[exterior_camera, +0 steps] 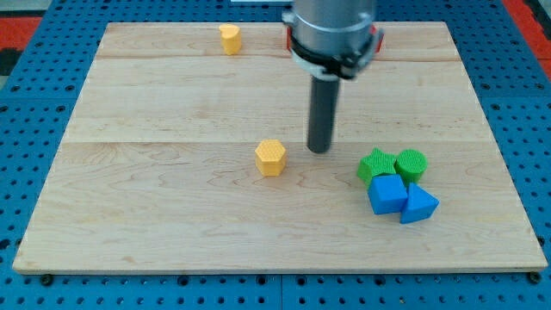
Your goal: Take the yellow hexagon towards the red circle
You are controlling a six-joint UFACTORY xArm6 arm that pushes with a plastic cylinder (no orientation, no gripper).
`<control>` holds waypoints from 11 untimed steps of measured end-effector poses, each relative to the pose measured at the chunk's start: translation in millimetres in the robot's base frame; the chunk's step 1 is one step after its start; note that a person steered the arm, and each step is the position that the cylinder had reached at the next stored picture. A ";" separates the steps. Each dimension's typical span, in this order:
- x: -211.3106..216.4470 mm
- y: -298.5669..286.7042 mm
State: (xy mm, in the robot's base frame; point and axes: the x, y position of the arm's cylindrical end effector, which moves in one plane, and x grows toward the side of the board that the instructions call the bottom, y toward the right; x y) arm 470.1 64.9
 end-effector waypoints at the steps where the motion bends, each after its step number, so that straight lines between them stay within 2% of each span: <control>1: 18.0 -17.9; 3: 22.2 -107.7; 6: -51.9 -134.7; 8: -64.9 -164.9; 9: -73.7 -156.6; 11: -108.4 -97.2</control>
